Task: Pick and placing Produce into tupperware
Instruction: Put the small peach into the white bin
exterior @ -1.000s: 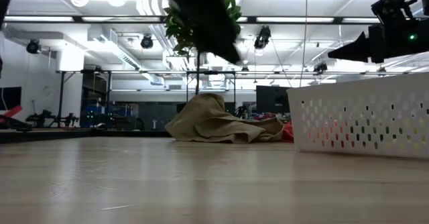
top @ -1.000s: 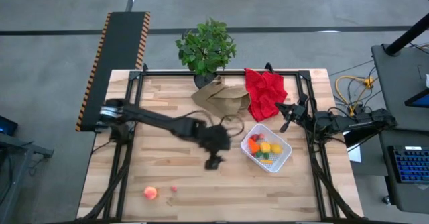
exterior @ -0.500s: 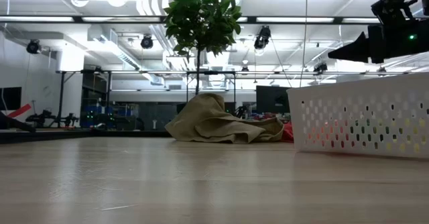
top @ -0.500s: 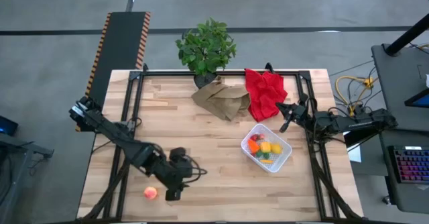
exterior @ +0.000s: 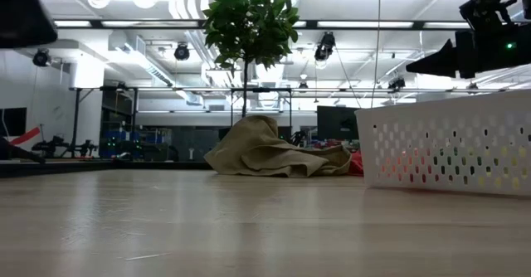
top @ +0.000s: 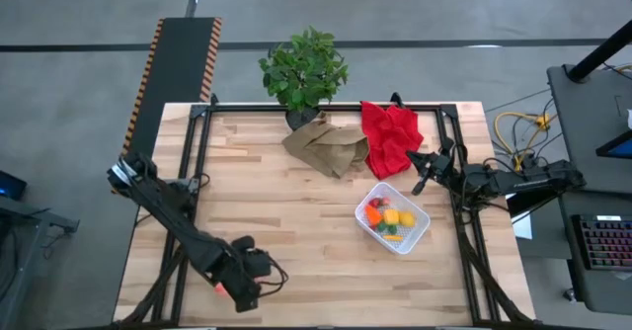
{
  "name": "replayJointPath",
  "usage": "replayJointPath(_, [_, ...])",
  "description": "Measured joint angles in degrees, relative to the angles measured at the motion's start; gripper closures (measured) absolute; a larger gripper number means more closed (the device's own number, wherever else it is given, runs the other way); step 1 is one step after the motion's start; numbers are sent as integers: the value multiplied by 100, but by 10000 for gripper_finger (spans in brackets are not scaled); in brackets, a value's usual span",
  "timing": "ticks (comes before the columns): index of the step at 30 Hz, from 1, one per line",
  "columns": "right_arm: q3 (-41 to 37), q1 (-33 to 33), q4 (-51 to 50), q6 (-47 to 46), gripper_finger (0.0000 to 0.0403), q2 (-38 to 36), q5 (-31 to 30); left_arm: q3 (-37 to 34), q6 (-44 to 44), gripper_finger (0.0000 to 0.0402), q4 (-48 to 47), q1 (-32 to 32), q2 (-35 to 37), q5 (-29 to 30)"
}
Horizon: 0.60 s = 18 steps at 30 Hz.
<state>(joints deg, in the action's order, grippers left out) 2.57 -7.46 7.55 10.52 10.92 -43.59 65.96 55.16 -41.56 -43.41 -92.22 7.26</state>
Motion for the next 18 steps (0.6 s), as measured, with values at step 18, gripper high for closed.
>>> replayJointPath(18, [0, 0, 50, 151, 394, 0, 0, 2, 19, 169, -156, -5, -951, -372])
